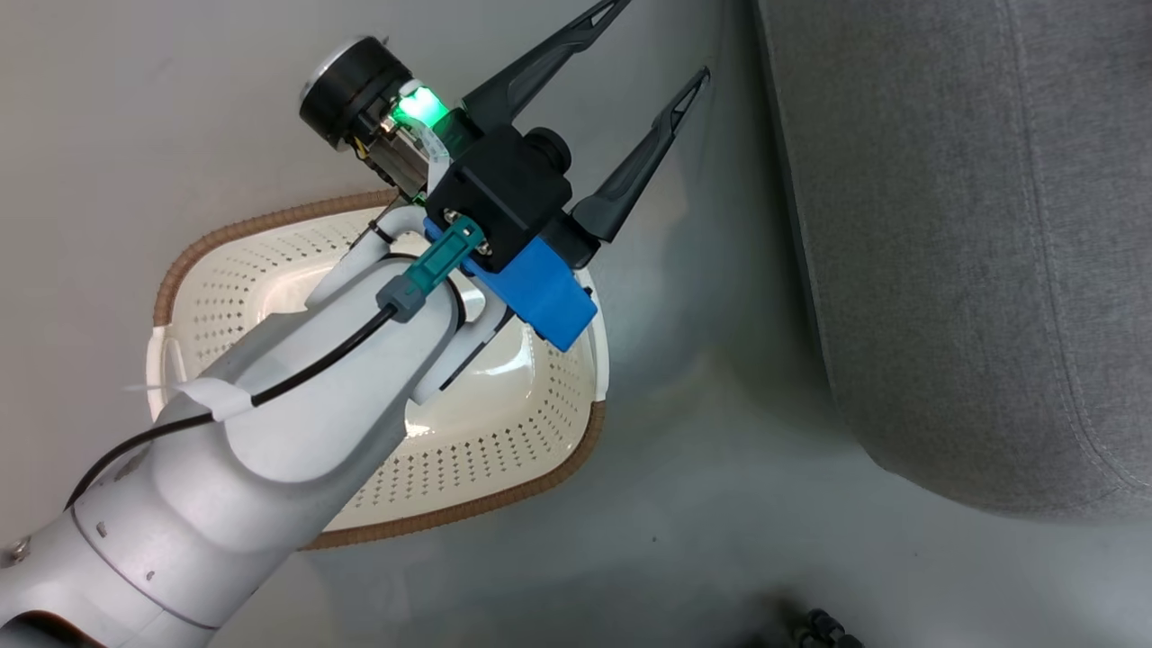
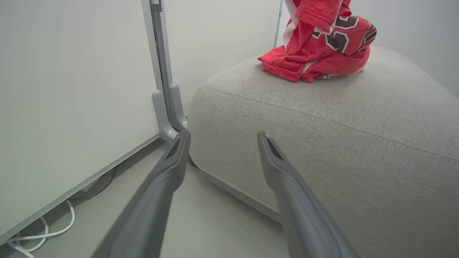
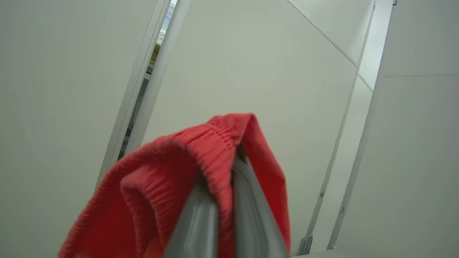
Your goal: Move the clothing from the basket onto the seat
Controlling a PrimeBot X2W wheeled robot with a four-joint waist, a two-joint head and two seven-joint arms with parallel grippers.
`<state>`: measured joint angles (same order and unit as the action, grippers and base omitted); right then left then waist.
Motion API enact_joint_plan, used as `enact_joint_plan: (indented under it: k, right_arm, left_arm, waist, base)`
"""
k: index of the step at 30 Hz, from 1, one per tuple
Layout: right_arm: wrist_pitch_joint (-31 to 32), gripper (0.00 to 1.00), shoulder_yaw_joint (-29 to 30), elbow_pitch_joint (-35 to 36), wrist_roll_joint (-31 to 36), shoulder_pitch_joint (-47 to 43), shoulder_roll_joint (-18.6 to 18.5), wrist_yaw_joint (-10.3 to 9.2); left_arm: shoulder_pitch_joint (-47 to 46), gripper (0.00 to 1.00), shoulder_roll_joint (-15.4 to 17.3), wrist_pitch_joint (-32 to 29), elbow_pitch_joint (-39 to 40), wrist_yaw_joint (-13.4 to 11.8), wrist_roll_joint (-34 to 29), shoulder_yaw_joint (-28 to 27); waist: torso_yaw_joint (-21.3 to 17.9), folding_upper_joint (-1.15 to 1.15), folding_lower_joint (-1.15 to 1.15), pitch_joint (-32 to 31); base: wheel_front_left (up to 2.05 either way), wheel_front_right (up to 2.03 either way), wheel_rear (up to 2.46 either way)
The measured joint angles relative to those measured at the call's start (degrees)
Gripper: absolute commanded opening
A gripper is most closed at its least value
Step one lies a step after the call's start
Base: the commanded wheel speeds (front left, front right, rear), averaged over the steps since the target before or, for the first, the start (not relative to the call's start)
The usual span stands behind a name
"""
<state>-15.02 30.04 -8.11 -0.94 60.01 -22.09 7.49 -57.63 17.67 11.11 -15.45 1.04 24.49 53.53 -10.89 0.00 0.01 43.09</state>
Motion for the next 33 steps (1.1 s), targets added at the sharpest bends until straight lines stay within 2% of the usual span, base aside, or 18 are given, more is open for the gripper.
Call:
enact_joint_plan:
  k: [5,14,21,22,23,24,33]
  right_arm:
    - [0.0,0.0,2.0,-6.3,0.3,-2.4,-0.4,0.0]
    - [0.0,0.0,2.7,-16.5,0.4,-6.4,2.0,0.0]
    - [0.0,0.0,1.3,-19.7,0.8,-9.4,4.6,-0.01]
    - [0.0,0.27,1.1,-19.7,0.8,-9.7,4.7,0.0]
    - [0.0,0.96,1.0,-19.7,0.8,-10.0,5.0,-0.01]
    - [0.0,1.0,0.8,-19.2,0.5,-10.5,5.3,-0.01]
    - [0.0,1.0,-0.9,-11.4,0.7,-19.9,9.0,0.0]
  left_arm:
    - [0.0,1.0,0.7,0.0,0.1,0.0,-0.3,0.2]
    - [-0.7,1.0,0.4,-0.2,0.4,0.0,-0.4,0.9]
    - [-0.8,1.0,0.4,0.2,0.2,-0.1,-0.3,1.1]
    - [-0.8,1.0,0.4,0.4,0.2,-0.2,-0.2,1.1]
    - [-0.7,1.0,0.4,0.7,0.1,-0.2,-0.2,1.1]
    - [-0.5,1.0,0.4,0.9,-0.1,-0.2,0.0,1.1]
    - [4.0,1.0,-0.5,3.2,-2.1,-1.0,1.9,0.5]
  waist:
    - [-0.3,0.0,0.0,2.9]
    - [-0.3,0.0,0.0,3.8]
    - [0.1,0.0,0.0,3.3]
    - [0.1,-0.01,-0.01,3.0]
    - [0.1,0.0,0.0,2.7]
    - [0.1,0.0,-0.01,2.3]
    - [-0.3,0.0,-0.01,-3.7]
  base:
    - [0.0,0.0,0.0]
    - [0.0,0.0,0.0]
    - [0.0,0.0,0.0]
    - [0.0,0.0,0.0]
    - [0.0,0.0,0.0]
    - [0.0,0.0,0.0]
    - [0.0,0.0,0.0]
